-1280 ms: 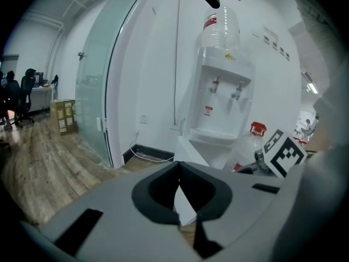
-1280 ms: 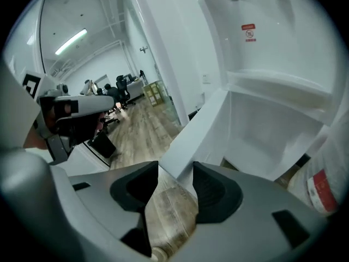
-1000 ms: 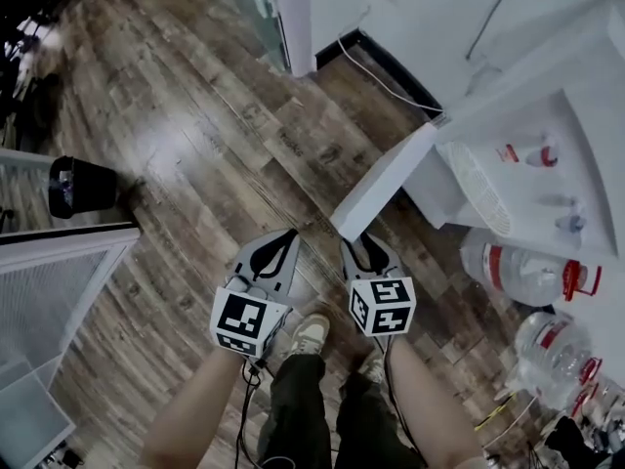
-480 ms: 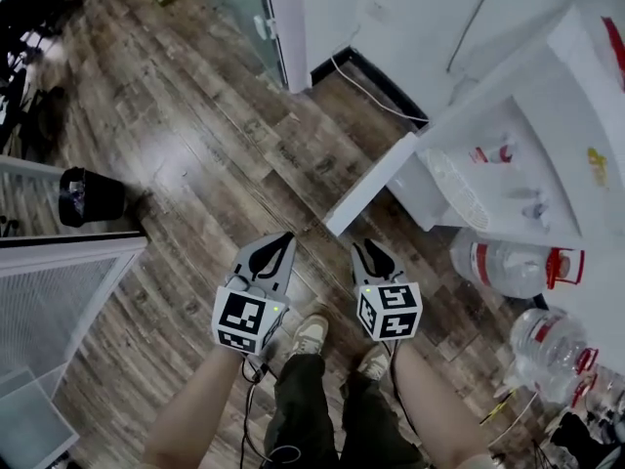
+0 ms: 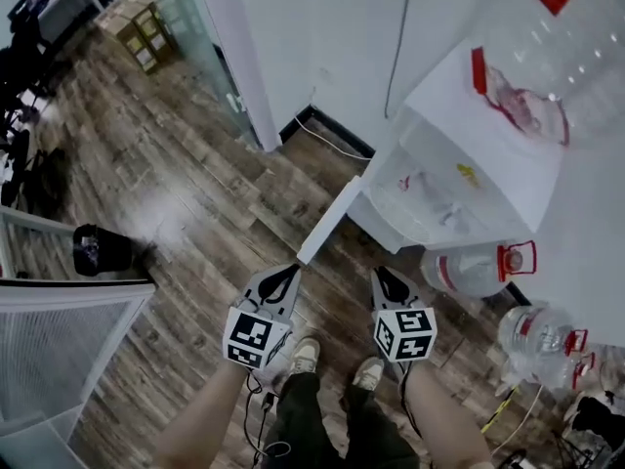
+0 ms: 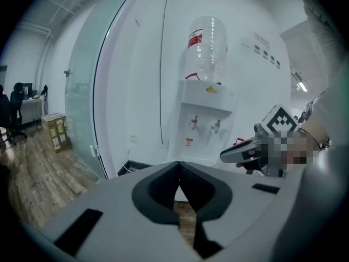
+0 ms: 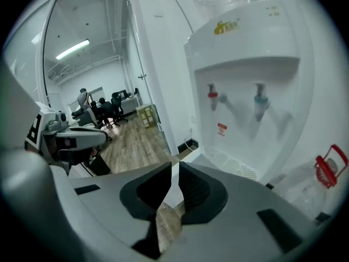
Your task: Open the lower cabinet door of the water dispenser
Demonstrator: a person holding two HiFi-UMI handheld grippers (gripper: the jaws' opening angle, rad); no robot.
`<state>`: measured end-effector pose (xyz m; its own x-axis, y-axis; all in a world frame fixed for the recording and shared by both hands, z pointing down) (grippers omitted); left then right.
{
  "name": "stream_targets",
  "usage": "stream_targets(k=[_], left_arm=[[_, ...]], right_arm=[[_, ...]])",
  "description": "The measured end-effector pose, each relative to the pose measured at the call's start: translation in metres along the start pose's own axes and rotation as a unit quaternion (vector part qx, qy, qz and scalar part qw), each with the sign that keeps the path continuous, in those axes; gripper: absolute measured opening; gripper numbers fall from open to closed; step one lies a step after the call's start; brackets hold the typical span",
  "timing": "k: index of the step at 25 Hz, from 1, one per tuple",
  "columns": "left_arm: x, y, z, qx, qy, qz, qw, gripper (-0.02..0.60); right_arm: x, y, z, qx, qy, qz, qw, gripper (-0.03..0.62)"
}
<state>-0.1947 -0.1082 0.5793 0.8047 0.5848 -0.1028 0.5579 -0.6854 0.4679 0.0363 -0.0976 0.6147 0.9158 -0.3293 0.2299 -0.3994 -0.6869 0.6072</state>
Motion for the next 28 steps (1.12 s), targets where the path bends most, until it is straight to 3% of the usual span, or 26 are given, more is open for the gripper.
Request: stream_targets(k=[10, 13, 17, 28], left_arm=[[0.057, -0.027, 0.1, 0.001, 0.031, -0.028, 0.9991, 0.006], [0.075, -0.038, 0.133, 0.013, 0.041, -0.036, 0.9984, 0.006], [0.098, -0.054, 0.172, 0.026, 0.079, -0.039, 0.9958, 0.006], [0.137, -0.125, 0.281, 0.074, 0.104, -0.034, 0.9912, 0.006]], right_arm=[[0.021, -0.127, 0.064, 0.045, 0.015, -0.019, 0.999, 0.006], [0.02, -0.167, 0.089, 0.063, -0.011, -0.033, 0.997, 0.006], [0.011, -0.223, 0.136, 0.115, -0.055, -0.056, 0.99, 0.006], [-0.007, -0.358, 0.236, 0.217, -0.052, -0.065, 0.973, 0.006]])
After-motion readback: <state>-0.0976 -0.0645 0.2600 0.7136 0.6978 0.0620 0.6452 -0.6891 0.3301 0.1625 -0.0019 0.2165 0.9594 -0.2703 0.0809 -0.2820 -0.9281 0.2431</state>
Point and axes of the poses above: the fingertips, and each gripper's own axes: y forward along the fingers, x to its right, z out of its top, the point moved 8 cm from there along -y, backward along the fingers, and after that the axes turned 2 degrees about z, right-handed, at the moved point
